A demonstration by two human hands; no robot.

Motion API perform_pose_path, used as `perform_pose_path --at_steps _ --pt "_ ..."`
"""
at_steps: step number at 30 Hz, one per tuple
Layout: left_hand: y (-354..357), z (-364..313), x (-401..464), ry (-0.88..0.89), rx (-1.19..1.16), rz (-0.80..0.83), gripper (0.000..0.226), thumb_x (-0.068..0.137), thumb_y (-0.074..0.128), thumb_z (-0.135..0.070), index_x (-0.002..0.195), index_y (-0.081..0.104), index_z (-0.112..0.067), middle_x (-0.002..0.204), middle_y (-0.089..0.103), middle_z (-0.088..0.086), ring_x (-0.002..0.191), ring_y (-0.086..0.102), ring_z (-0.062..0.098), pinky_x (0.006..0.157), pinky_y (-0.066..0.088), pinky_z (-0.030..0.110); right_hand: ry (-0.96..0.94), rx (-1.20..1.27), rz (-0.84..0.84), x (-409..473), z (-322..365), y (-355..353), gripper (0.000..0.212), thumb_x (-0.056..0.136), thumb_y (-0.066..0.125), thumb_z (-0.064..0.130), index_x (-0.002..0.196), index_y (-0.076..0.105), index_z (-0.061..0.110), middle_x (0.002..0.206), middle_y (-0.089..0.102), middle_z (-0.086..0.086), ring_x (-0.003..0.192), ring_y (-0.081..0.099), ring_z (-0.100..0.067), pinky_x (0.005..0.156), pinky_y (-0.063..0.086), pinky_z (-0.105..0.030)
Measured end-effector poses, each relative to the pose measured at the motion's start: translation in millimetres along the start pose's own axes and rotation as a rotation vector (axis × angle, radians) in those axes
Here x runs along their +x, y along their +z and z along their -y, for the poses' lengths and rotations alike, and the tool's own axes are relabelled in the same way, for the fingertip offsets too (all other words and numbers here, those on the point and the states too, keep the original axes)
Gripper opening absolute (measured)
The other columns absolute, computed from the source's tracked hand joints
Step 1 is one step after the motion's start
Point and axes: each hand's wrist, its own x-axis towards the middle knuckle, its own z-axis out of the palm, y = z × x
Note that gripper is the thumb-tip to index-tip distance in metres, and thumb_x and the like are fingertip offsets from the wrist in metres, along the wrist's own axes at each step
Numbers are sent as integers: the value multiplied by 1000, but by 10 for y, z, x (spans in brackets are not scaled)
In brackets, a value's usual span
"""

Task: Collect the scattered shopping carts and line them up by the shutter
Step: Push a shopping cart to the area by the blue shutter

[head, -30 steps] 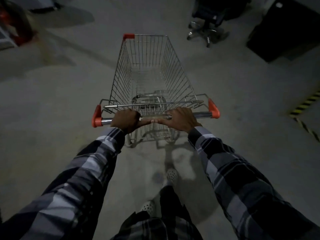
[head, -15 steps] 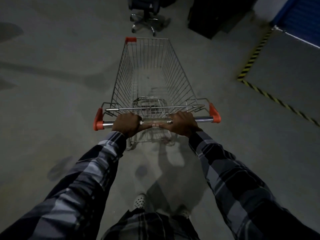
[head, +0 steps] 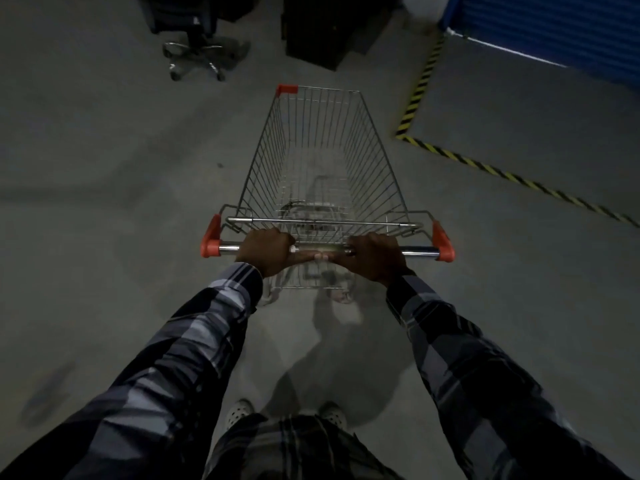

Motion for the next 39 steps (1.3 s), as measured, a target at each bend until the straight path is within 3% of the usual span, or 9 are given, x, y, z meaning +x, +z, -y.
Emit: perform_pose_path --at_steps 8,11,14,21,24,27,31,35,39 --pt "-37 -1137 877 146 16 -2 85 77 24 -84 91 71 -15 89 70 11 89 66 32 67 38 34 126 37 88 -473 -1306 -205 90 69 16 92 74 67 18 70 69 -3 72 67 -23 66 48 -30" --pt "-68 -1594 1239 191 -2 3 95 67 13 -87 89 70 -15 88 70 11 88 66 32 67 38 34 190 45 113 -602 -1825 -298 92 65 15 93 75 66 18 72 69 -3 74 67 -22 65 47 -29" --pt "-73 -2013 1677 236 3 12 92 71 15 -90 84 69 -16 85 70 9 84 67 29 68 44 35 248 15 164 -671 -2387 -350 92 63 14 93 81 66 20 82 70 -5 81 66 -24 67 42 -29" --pt "-114 -2864 2929 325 8 6 76 81 33 -85 82 68 -17 87 71 11 84 67 31 71 47 36 312 -60 164 -604 -3721 -384 67 79 43 81 81 67 19 81 71 -7 80 67 -26 61 35 -27" --pt "-152 -3278 3526 350 40 -12 74 82 37 -83 86 69 -16 89 71 11 87 67 31 68 39 34 352 -40 177 -509 -4357 -405 69 79 40 82 83 67 19 82 71 -8 79 66 -26 61 36 -27" --pt "-221 -3709 4086 360 -16 37 74 81 36 -83 90 69 -17 93 71 9 92 67 29 71 40 34 401 -4 201 -458 -4964 -497 83 71 23 89 87 67 22 84 71 -5 81 67 -24 63 40 -28" --pt "-297 -4279 4763 413 -113 120 87 70 24 -90 95 69 -20 103 71 6 100 66 28 82 47 37 458 -4 199 -468 -5741 -616 71 77 36 85 88 68 23 85 72 -5 82 68 -26 66 46 -30" --pt "-330 -4877 5488 483 -81 84 76 80 35 -84 90 71 -17 95 72 7 93 68 27 80 48 35 461 -26 165 -393 -6640 -625 104 63 0 96 84 67 20 79 72 -4 76 68 -26 60 44 -30" --pt "-369 -5456 6303 475 -91 108 72 82 38 -82 86 68 -17 95 72 8 94 68 29 79 49 37 442 -54 156 -236 -7583 -671 93 72 18 92 99 70 20 84 72 -7 80 68 -28 66 49 -32"
